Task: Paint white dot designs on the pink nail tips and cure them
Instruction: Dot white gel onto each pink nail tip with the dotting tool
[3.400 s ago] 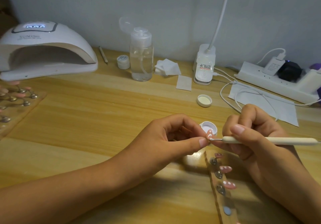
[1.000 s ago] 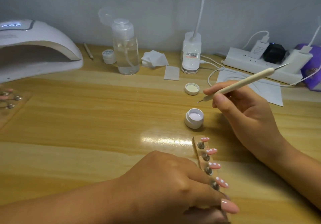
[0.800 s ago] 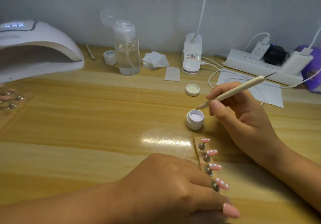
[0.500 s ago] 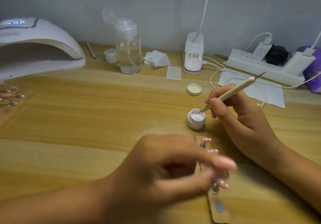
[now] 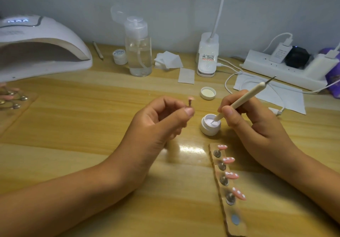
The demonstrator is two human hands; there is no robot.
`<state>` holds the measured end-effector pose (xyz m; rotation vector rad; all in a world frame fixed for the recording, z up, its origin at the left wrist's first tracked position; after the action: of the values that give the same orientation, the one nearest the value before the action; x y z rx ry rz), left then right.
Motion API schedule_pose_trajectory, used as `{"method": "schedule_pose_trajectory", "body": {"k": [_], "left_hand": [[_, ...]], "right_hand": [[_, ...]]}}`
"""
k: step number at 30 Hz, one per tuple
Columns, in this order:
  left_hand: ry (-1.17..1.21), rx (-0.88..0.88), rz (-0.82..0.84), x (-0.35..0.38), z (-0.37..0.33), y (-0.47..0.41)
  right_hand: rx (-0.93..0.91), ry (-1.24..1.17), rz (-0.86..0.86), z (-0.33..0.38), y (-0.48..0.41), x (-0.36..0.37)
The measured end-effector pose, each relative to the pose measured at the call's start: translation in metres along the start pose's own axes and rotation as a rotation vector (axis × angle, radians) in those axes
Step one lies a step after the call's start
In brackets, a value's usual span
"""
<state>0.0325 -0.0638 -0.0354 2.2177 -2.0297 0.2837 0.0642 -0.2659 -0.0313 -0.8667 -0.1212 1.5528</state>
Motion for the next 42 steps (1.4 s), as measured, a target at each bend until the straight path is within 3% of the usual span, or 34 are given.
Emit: {"method": "schedule_pose_trajectory", "body": {"k": [5,17,21,25,42], "left_hand": [[-0.028,0.011,0.063,0.003,-0.002,0.003],[-0.105,0.053,0.195,0.008,-0.004,0.007],[-0.134,0.044,0.234,0.009,-0.003,0.008],[-0.213,0.062,0.272,0.009,-0.002,0.008],[-0.216,0.062,0.292,0.01,-0.002,0.009]], "right_hand": [[0.017,-0.028,-0.009,0.001,0.0,0.0],[0.269,-0.48,-0.298,0.001,-0.002,-0.014],[0.395,-0.672,-0.22,0.004,0.002,-0.01],[0.399,-0.825,-0.112,0.013,0.005,-0.004],[0.499,-0.827,-0.146,0.025,0.004,0.003]]}}
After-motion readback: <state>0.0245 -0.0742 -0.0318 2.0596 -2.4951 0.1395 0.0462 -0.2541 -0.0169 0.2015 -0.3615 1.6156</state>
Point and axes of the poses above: each hand's wrist, its own y-axis away from the middle knuckle, its own x-axis out of the palm, z = x × y, the point moved 1 cm from there along -y, towards the middle knuckle, and after that the axes turned 13 degrees about -z, right-handed, at the moved point
